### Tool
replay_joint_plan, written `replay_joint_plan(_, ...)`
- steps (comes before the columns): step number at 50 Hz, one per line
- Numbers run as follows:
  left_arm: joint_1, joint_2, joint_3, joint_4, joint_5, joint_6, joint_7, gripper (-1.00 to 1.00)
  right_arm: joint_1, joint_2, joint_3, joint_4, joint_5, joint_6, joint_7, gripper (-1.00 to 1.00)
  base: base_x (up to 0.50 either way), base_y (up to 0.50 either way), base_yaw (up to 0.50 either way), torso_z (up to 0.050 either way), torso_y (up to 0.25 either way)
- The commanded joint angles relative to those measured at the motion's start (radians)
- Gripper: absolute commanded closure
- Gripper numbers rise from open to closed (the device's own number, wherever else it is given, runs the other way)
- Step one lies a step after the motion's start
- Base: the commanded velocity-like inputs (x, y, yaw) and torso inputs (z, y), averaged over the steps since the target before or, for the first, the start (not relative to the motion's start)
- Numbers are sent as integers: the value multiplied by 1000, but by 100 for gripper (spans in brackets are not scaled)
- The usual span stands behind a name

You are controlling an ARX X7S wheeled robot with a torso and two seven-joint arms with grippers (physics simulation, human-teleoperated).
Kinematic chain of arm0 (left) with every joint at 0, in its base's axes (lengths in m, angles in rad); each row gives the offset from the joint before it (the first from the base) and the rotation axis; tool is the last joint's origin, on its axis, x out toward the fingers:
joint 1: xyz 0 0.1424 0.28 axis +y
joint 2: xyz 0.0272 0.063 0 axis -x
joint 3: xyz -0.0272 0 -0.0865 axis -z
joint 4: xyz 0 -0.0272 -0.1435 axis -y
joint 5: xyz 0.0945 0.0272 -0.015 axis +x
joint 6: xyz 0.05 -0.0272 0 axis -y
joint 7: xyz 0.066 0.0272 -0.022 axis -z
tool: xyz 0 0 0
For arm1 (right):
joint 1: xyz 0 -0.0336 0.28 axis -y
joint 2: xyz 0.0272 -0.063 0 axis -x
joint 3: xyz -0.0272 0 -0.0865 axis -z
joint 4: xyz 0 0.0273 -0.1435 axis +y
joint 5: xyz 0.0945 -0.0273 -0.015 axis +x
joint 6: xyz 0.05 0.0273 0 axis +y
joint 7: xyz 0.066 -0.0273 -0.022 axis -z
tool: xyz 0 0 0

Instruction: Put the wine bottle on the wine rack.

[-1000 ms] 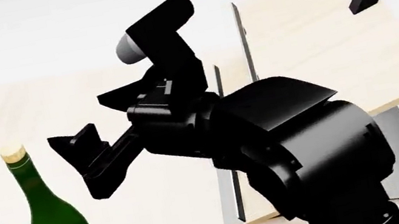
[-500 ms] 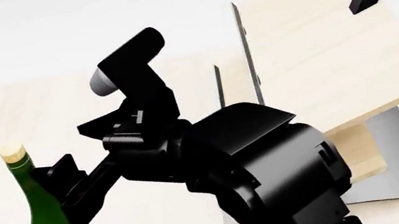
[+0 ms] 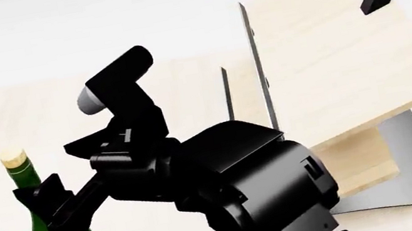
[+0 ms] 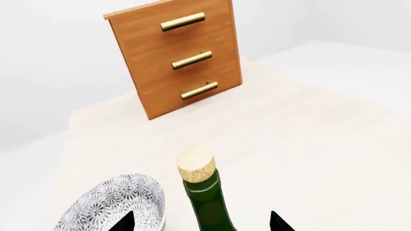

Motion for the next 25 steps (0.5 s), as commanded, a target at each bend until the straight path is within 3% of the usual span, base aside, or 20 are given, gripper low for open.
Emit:
replay_joint_plan(1, -1, -4, 1, -2, -4, 2, -4, -100, 9, -25, -44, 84, 33, -72, 7, -100, 0, 0, 0, 0, 0)
replay_joint_plan(14, -3, -10, 0, 0, -9, 0, -10, -100, 36, -24, -166, 135, 159, -188, 59, -100, 0, 0, 0, 0, 0)
replay_joint_plan(25, -4, -12, 0, -3, -12, 4, -15, -100, 76, -29, -302, 286, 301, -415, 105, -100, 0, 0, 0, 0, 0)
